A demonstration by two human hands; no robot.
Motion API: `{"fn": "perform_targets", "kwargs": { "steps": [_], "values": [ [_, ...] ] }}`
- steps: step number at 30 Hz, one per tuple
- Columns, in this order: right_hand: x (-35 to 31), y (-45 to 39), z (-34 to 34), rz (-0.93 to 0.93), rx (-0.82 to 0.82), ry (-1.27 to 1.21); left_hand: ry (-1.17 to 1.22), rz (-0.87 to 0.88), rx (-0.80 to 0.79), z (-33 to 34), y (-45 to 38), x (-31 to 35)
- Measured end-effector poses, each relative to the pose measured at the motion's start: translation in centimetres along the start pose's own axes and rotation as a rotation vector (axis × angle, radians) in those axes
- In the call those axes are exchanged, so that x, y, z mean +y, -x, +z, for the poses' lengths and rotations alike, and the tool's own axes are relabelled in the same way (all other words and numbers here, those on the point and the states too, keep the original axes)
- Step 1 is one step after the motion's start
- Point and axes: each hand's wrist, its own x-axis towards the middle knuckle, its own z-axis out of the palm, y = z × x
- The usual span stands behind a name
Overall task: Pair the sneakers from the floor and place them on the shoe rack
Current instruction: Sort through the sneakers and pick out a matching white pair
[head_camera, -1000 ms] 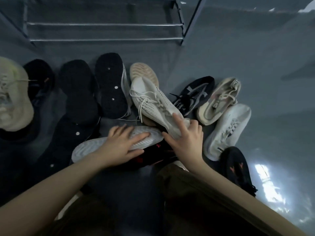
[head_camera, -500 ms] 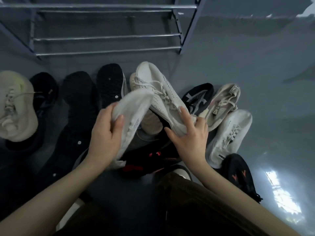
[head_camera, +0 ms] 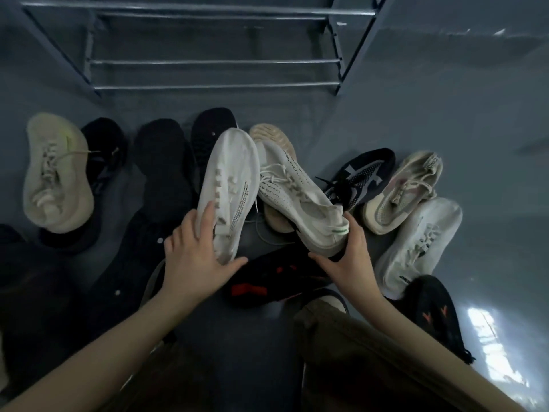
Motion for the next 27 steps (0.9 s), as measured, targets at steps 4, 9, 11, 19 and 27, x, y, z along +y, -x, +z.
{"fn": "perform_targets", "kwargs": {
  "steps": [4,9,11,19,27],
  "values": [
    [-1.9,0.4,1.2,-0.056,0.068,0.125,0.056,-0.039,-0.075,0.4,1.0,-0.9],
    [-4.3,1.7,3.9,-0.008,0.123,0.198,0.317,0.014,-0.062,0.5,1.7,-2.6],
    [-4.7,1.8,4.2,0.002,0.120,0.234,0.412,-0.005,-0.031,0.5,1.9,-3.0],
    [-6.2,1.5,4.1,0.006,0.092,0.258,0.617,-0.025,0.146,-1.3,2.2,-0.7],
    [-5.6,-0.6,3.5,-0.042,-0.003,0.381,0.270,0.074,0.117,-1.4,-2.5,-0.4]
  ]
}}
